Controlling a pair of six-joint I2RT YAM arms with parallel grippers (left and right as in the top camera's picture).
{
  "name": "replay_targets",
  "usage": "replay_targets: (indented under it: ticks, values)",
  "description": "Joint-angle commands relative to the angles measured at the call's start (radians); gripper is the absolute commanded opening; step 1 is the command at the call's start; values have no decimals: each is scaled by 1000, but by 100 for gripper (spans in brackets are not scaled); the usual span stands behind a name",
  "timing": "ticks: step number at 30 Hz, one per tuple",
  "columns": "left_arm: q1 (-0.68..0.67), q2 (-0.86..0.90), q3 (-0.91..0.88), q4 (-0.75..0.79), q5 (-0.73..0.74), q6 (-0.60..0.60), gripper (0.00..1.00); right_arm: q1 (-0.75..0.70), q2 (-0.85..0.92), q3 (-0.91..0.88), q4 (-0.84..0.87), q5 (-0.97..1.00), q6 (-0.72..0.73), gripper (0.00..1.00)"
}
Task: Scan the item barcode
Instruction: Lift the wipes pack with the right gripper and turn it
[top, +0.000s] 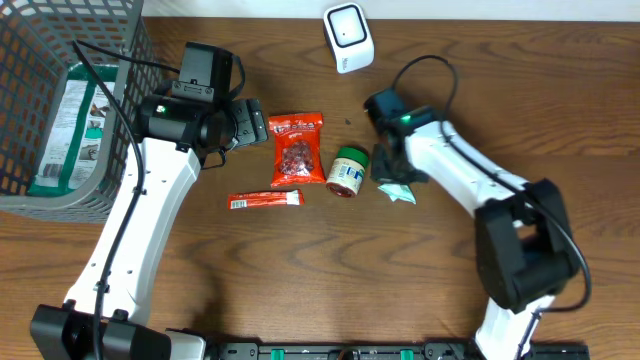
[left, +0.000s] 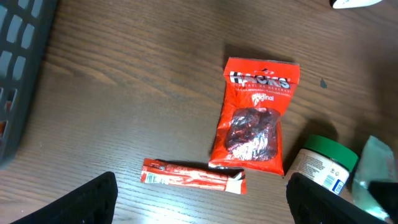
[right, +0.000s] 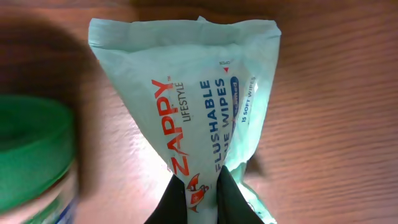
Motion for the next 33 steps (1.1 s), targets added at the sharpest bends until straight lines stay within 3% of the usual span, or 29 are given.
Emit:
replay_targets:
  ticks: [1,8,11,15,21,25,28,33]
  values:
    - [3,-13,2,-2,-9,4,87,-93,-126,31,-2,-256,-105,3]
    - [3,-13,2,-2,-10,4,87,-248,-151,-14,83,-626,-214,1]
    - [3,-13,2,-2,-10,4,87,-289,-137,-108,229,-763,-226,1]
    - [3,-13,2,-2,-9,4,87,-348,-125,-286,544,-1004,-186,1]
    - [3,-13,2,-2,-10,4,87,-451,-118,-528,894,-1041,-82,1]
    - [3,-13,2,-2,-10,4,87,-486,-118,-606,950,-1019,-84,6]
    - [3,-13,2,-2,-10,4,87,-508,-118,-637,948,-957,-84,20]
    - [3,-13,2,-2,-9,4,87,-548,-118,-652,910,-892,-114,35]
